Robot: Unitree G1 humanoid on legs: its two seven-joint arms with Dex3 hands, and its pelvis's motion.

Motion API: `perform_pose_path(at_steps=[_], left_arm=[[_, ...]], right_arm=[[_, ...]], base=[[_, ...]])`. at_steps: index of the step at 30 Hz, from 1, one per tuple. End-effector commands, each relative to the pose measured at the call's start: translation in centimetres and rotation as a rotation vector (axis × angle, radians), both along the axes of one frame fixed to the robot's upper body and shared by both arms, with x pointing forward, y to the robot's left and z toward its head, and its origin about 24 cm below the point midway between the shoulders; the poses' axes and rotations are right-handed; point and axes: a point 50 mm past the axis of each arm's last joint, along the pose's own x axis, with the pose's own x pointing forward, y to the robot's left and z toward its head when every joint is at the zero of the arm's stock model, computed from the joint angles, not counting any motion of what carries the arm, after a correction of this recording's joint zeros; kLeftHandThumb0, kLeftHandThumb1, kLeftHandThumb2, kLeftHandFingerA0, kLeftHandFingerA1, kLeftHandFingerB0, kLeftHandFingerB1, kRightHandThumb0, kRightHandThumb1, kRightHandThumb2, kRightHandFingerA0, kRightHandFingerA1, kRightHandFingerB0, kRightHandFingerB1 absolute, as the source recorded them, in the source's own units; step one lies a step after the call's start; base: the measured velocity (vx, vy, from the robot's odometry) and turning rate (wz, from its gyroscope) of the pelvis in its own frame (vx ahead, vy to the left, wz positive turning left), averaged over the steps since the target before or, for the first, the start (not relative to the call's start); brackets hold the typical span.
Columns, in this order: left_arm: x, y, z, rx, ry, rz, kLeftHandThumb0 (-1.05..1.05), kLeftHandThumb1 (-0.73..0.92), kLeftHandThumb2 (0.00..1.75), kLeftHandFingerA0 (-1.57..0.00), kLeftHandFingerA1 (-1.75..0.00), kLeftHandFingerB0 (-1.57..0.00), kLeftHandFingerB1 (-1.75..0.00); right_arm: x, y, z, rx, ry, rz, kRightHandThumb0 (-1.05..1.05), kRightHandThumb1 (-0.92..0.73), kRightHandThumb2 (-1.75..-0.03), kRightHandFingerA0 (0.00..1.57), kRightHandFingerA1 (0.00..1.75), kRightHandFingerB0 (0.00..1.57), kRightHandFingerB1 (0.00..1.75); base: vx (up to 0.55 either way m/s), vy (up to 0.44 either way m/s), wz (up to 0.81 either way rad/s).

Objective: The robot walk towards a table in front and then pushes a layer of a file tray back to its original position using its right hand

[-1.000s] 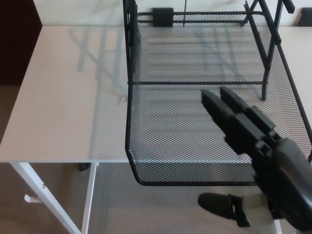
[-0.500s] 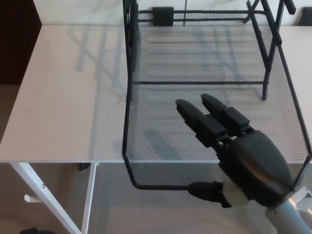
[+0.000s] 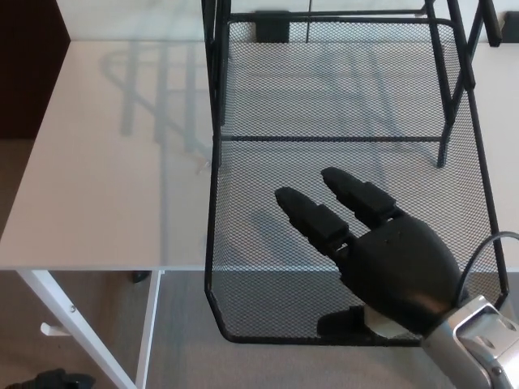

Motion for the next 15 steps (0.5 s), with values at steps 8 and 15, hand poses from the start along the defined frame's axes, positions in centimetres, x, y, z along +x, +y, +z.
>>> perform_pose_path(at_steps=[8,15], left_arm=[[0.1,0.8,0.3,0.047,0.062,-0.009,-0.27,0.68,0.61,-0.47,-0.42,-0.33,-0.36],[-0.2,0.9,0.0,0.040,0.074,0.005,-0.27,0.68,0.60,-0.48,-0.42,-0.34,-0.36]], right_arm=[[-0.6,-0.2,2.3,-0.086,-0.125,-0.045,-0.84,-0.62,-0.59,0.00,0.00,0.00,0.00],[-2.7,0.4,6.9,0.027,-0.229,0.021,-0.93,-0.55,-0.88,0.00,0.00,0.00,0.00]], base=[[0.00,0.000,0.00],[0.00,0.000,0.00]])
